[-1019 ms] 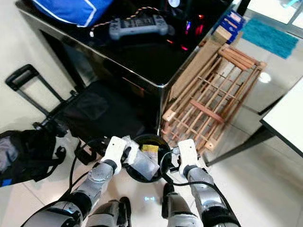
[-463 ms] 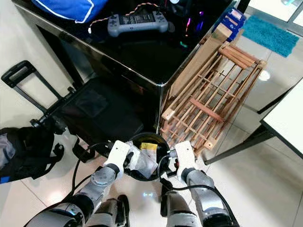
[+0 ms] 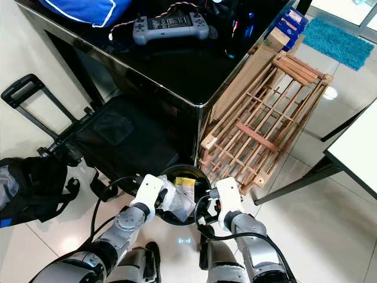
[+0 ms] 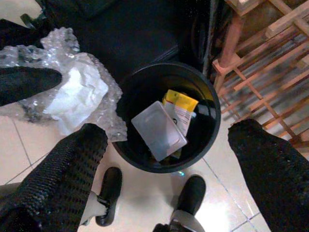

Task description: Picking trash to rubbish bin

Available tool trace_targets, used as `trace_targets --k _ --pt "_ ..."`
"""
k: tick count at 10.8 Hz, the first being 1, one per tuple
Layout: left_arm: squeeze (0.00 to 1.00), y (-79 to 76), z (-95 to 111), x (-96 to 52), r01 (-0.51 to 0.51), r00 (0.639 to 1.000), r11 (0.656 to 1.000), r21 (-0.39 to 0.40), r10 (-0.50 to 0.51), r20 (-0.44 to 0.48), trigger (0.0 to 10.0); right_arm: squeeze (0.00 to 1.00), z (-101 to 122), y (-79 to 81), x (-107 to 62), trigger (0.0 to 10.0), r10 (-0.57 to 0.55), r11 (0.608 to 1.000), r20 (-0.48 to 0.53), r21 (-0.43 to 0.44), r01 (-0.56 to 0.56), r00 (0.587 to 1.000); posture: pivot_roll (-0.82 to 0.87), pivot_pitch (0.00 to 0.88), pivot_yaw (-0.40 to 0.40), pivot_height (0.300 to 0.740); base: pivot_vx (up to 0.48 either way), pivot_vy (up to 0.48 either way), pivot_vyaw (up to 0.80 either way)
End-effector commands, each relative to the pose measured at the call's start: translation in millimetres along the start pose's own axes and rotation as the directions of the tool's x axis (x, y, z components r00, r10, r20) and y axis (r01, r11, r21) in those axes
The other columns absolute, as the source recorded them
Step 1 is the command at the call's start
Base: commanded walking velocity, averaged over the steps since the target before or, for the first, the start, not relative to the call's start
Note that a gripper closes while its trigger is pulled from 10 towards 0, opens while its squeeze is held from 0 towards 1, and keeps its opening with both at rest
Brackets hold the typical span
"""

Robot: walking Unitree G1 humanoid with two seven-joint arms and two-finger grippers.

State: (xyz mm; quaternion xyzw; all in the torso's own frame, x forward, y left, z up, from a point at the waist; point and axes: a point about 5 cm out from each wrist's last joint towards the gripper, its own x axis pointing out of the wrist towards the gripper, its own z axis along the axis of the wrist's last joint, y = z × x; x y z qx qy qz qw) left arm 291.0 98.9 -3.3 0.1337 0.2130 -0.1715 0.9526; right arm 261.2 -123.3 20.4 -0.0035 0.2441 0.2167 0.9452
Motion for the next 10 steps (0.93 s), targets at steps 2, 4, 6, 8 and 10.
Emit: trace_targets --k 2,4,6,8,10 --pt "0.97 -5.0 -7 -2.1 0.032 0.999 0.999 0.013 -0.031 -0.025 10.0 0.0 -9 3.3 -4.0 10.0 0.018 1.0 -0.033 0.018 -0.018 0.999 -0.1 0.346 -0.008 0.74 0.0 0.0 0.0" --pt "1.0 -5.2 -6 -1.8 0.031 0.999 0.999 0.01 -0.03 -0.021 10.0 0.0 -8 3.4 -5.1 10.0 0.017 1.0 -0.035 0.019 -0.017 0.999 -0.1 0.349 -0.01 0.74 0.0 0.0 0.0" --pt "0.0 -7.5 -6 -1.8 0.037 0.999 0.999 0.018 -0.037 -0.014 10.0 0.0 -7 3.6 -5.3 10.0 0.011 1.0 -0.03 0.015 -0.01 0.999 -0.09 0.354 -0.008 0.74 0.0 0.0 0.0" --pt "0.0 -4.6 -4 -1.9 0.02 1.0 1.0 0.005 -0.02 0.003 10.0 0.0 -6 3.1 -4.5 10.0 0.001 1.0 -0.022 0.004 -0.001 1.0 -0.09 0.353 0.0 0.74 0.0 0.0 0.0" --pt "0.0 30.4 3 -9.6 -0.161 0.978 0.985 -0.068 0.168 0.127 10.0 0.0 8 -9.4 -3.4 10.0 -0.099 0.995 0.067 0.012 0.098 0.993 -0.05 0.343 0.019 0.74 0.0 0.0 0.0"
